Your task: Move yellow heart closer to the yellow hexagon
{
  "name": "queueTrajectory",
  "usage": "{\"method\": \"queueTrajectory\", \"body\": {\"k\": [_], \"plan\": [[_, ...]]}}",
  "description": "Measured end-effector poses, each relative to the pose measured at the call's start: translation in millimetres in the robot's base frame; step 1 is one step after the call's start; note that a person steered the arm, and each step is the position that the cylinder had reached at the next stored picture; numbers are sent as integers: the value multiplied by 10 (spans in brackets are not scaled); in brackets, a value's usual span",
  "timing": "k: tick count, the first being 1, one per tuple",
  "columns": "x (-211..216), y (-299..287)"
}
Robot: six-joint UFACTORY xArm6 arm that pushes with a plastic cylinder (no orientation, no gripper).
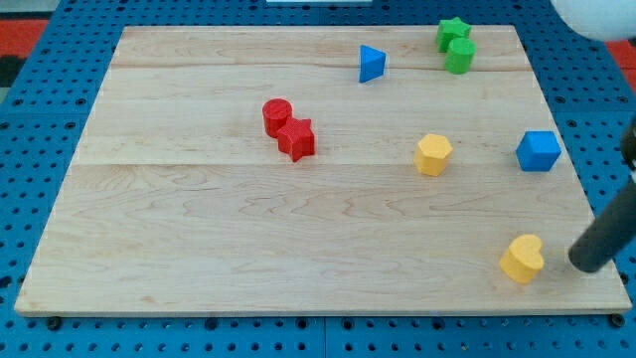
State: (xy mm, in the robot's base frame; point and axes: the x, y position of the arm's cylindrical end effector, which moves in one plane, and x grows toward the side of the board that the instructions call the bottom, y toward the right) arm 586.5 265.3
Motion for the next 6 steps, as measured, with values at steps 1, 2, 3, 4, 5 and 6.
{"method": "queueTrajectory", "body": {"k": [1, 2, 3, 4, 5, 6], "plan": [[109, -517], [-75, -1035], [-276, -1310], [-364, -1283], [-245, -912], [-288, -856]]}}
